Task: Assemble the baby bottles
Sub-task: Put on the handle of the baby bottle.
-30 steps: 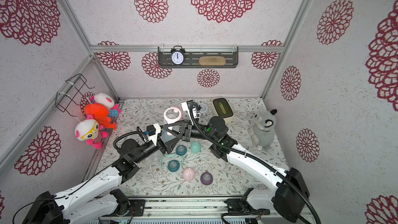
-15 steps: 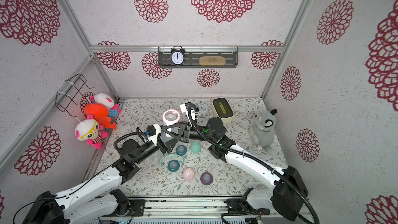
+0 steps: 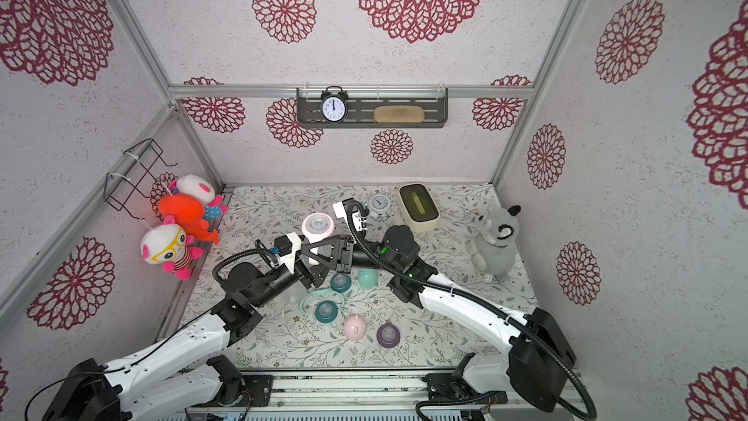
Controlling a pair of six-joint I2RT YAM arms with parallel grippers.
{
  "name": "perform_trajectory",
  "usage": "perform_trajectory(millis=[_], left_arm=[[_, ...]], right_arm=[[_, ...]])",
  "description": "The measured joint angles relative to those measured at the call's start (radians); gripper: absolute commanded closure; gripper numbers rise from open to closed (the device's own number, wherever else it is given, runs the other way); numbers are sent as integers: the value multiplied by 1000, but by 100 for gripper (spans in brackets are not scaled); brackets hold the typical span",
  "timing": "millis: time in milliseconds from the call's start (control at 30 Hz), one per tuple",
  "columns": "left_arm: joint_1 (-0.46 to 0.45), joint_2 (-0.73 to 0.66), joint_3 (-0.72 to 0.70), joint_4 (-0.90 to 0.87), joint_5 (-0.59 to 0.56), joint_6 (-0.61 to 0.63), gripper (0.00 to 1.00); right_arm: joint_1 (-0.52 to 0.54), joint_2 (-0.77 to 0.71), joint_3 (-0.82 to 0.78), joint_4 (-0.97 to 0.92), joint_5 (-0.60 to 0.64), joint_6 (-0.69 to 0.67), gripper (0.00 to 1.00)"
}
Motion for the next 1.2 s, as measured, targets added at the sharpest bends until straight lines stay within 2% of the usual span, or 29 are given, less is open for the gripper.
perform_trajectory(millis=[67,300,467,933,1200], left_arm=[[0,0,-3,-1,-2,0,100],[2,-1,-7,3,-23,-5,100],[3,-1,-8,8,-37,-4,100],[2,-2,-12,15,-45,0,100],[2,-2,-18,15,-82,-1,100]], right_arm=[[0,0,-8,6,6,0,100],[8,-6,-17,-23,21,-31,58],[12,-28,-8,-134,24,-87,42],[12,-137,42,-448,101,-273,41],[13,-149,62,-521,157,-344,44]])
